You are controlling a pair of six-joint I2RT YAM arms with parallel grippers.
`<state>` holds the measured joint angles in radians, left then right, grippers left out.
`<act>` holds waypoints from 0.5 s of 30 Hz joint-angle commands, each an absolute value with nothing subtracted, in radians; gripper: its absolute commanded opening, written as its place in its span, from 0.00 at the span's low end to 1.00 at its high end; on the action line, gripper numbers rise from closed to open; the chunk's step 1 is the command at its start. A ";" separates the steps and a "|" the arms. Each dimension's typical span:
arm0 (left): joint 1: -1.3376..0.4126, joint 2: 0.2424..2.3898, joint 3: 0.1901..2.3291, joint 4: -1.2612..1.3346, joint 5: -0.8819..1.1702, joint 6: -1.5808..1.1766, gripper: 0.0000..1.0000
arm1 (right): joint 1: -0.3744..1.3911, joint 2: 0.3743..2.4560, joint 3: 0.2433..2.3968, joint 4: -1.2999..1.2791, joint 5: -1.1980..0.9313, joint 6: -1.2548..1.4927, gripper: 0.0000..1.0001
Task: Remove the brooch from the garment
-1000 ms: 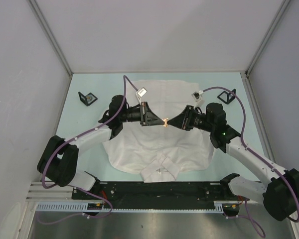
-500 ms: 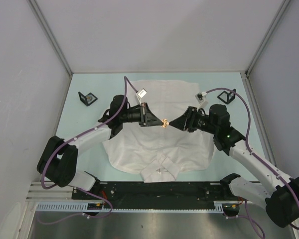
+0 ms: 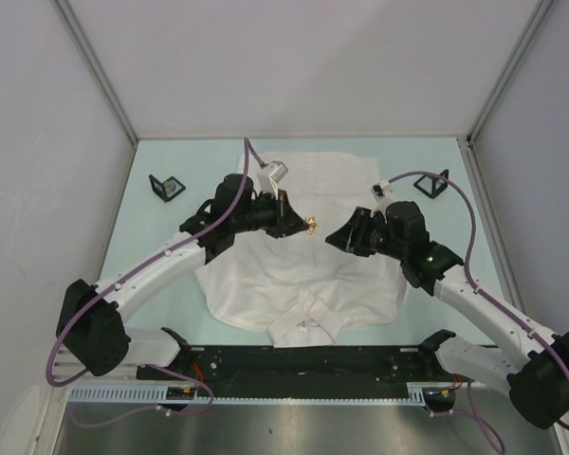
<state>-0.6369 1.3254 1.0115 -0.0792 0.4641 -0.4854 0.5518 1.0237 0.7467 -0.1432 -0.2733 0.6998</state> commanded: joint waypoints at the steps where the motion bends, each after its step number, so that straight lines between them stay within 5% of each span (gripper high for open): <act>1: -0.701 1.281 1.065 -0.187 0.267 -0.358 0.00 | 0.561 0.999 0.839 -0.259 -0.117 0.725 0.41; 8: -0.801 1.209 1.045 -0.160 0.100 -0.264 0.00 | 0.629 1.057 1.006 -0.465 0.030 0.841 0.41; 15: -0.792 1.187 1.022 -0.083 0.368 -0.371 0.00 | 0.670 1.039 1.009 -0.374 -0.135 0.606 0.39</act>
<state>-0.7979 1.2144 1.0233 -0.1635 0.2142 -0.3157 0.6582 1.0554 0.9768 -0.3878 -0.0776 0.7536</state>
